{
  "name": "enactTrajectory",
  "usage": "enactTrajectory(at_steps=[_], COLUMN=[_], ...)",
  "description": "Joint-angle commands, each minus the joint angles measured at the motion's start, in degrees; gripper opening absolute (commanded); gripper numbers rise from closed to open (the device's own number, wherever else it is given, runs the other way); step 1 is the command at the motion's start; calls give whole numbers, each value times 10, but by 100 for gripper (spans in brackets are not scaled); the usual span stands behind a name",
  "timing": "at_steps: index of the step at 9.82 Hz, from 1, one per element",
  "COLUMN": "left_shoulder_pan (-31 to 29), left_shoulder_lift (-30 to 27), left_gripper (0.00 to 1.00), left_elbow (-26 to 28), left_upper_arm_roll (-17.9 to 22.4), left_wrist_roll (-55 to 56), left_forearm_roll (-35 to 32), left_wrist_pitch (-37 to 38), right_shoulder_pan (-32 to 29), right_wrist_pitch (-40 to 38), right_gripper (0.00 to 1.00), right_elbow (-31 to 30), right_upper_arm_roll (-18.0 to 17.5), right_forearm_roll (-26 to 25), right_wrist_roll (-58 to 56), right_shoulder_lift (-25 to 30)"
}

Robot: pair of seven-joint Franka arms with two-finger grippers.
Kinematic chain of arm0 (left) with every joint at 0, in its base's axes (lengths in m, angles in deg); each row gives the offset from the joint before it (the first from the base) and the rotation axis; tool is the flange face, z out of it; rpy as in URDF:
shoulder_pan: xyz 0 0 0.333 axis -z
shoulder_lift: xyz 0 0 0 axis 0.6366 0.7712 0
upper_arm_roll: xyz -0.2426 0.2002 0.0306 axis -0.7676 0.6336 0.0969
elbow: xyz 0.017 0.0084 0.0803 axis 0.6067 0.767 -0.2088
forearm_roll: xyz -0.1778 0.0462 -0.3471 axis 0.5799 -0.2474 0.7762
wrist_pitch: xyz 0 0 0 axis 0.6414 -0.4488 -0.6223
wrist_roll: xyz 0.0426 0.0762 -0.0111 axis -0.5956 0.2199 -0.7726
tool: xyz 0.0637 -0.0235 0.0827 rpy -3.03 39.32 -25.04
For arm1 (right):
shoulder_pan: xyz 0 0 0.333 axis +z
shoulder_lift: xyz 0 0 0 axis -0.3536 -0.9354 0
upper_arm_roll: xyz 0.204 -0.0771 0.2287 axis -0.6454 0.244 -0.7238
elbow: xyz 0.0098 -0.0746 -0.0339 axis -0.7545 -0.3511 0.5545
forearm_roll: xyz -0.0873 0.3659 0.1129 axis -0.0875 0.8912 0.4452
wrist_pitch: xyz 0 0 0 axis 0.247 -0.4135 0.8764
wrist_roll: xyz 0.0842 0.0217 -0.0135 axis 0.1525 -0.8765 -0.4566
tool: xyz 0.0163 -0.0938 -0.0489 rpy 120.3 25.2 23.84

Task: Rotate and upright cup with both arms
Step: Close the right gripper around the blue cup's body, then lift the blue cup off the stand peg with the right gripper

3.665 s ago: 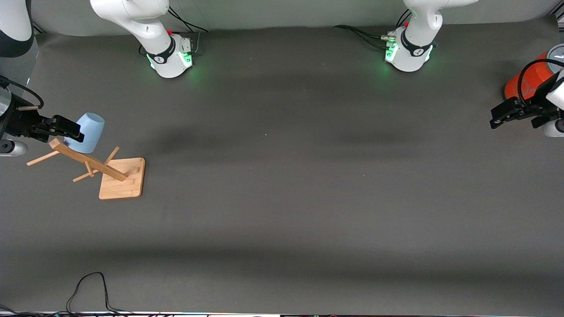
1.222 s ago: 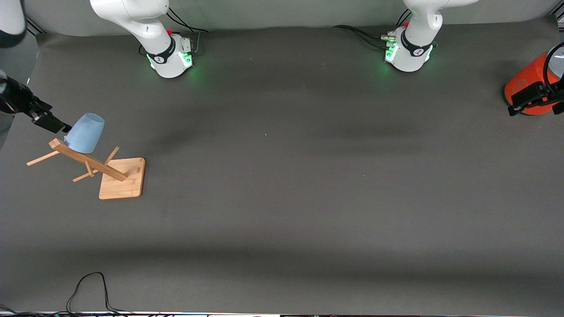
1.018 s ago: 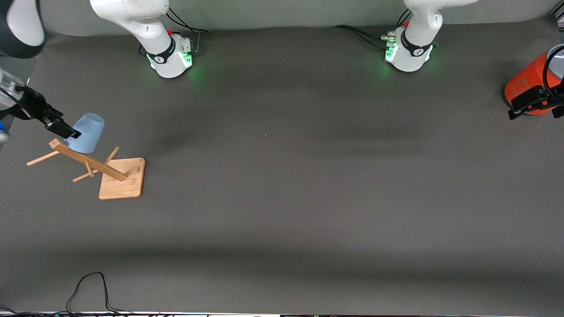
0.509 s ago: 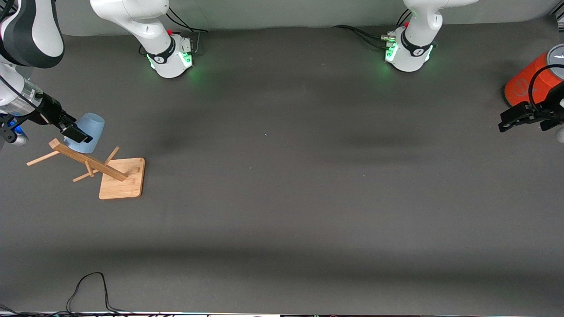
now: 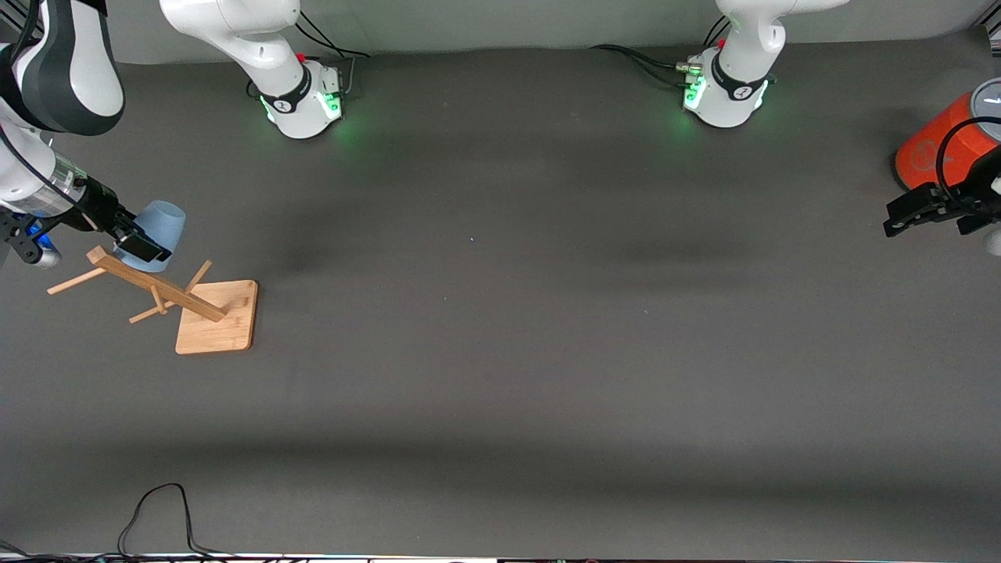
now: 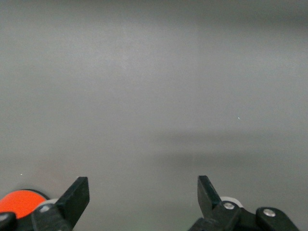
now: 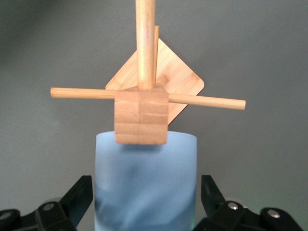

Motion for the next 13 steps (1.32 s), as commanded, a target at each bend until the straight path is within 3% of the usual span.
enactTrajectory(at_steps=[1, 5, 7, 13], left_shoulder_pan=[0, 1, 1, 2], left_shoulder_lift=[-22, -22, -22, -21], left_gripper=[100, 100, 100, 100], left_elbow=[12, 16, 15, 16], left_upper_arm_roll=[-1, -1, -1, -1], left_wrist_roll=[2, 2, 2, 3], left_forearm_roll=[-3, -3, -3, -4], left_wrist_pitch=[-3, -11, -11, -11], right_shoulder_pan=[5, 5, 20, 184], right_wrist_pitch=[8, -8, -62, -151], right_gripper=[48, 47, 47, 47], right_elbow=[1, 7, 27, 53], right_upper_arm_roll=[3, 1, -6, -7], right_forearm_roll=[7, 7, 8, 8], right_wrist_roll=[4, 11, 33, 294], right_shoulder_lift=[0, 11, 32, 94])
